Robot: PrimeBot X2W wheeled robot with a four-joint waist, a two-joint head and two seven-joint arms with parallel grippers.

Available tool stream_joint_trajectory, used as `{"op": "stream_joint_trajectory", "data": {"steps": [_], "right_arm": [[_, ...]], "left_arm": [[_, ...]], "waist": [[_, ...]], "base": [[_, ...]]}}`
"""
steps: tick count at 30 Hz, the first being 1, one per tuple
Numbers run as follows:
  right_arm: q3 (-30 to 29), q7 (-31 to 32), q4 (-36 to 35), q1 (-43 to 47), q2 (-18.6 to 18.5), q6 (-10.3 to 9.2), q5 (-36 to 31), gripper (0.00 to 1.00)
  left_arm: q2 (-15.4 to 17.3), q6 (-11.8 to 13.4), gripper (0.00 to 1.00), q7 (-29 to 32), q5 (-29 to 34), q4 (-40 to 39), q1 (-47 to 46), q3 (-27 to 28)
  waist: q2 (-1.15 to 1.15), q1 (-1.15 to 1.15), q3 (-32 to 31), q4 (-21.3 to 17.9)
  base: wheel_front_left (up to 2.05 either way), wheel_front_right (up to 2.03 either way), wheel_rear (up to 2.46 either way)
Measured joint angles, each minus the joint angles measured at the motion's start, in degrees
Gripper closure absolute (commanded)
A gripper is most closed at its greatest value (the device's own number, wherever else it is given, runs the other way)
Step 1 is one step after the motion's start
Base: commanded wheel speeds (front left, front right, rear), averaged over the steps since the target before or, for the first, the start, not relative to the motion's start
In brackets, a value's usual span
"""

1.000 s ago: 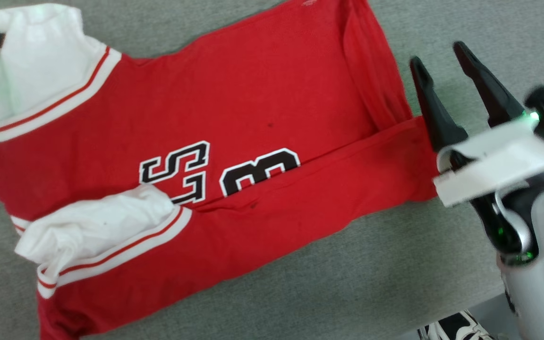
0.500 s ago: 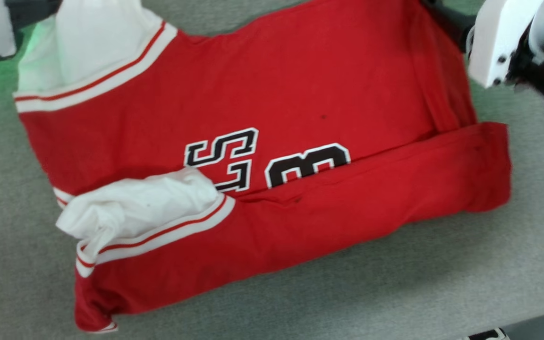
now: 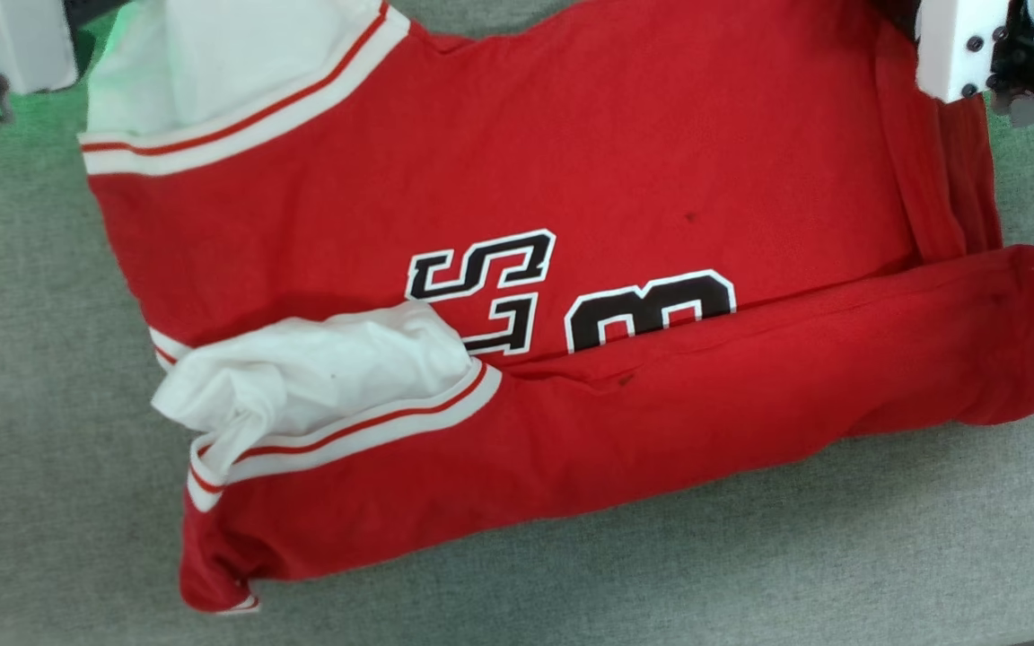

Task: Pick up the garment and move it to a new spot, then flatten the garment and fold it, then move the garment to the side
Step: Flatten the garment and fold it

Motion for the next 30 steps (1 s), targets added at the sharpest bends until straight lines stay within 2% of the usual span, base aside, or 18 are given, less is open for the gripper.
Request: {"op": "stream_joint_trajectory", "data": {"steps": [6, 10, 14, 21, 24, 30], "right_arm": [[2.29, -6.38, -0.8, 1.81, -2.12, 0.01, 2.22, 1.0], [4.09, -8.23, -3.77, 4.09, -4.55, 0.01, 4.19, 1.0], [5.67, -8.28, -8.34, 9.1, -8.83, 0.01, 7.71, 1.0], [4.46, -7.7, -18.64, 21.93, -16.92, 0.01, 12.63, 1.0], [2.44, -7.77, -22.61, 26.71, -18.71, 0.01, 14.15, 1.0], [-4.23, -8.82, -27.03, 36.51, -20.02, 0.01, 14.07, 1.0]], "left_arm": [[-0.64, 0.01, 1.0, -4.27, -0.55, -1.52, 0.63, -0.22], [0.51, 0.01, 1.0, -6.55, -2.35, -5.21, 2.49, 0.08], [3.91, 0.01, 1.0, -10.31, -3.16, -12.68, 6.93, -0.43], [11.71, 0.0, 1.0, -21.8, -3.43, -26.97, 19.24, -1.83], [14.94, 0.01, 1.0, -27.69, -2.82, -29.84, 24.77, -2.77], [17.61, 0.01, 1.0, -37.86, -1.12, -34.31, 33.84, -5.11]], "waist": [[0.0, 0.0, -2.64, 0.55], [0.0, 0.0, -5.37, 1.1], [0.0, 0.0, -8.39, 1.8], [0.0, 0.0, -13.27, 3.42], [0.0, 0.0, -14.87, 4.14], [0.0, 0.0, -16.75, 5.88]], "base": [[0.0, 0.0, 0.0], [0.0, 0.0, 0.0], [0.0, 0.0, 0.0], [0.0, 0.0, 0.0], [0.0, 0.0, 0.0], [0.0, 0.0, 0.0]]}}
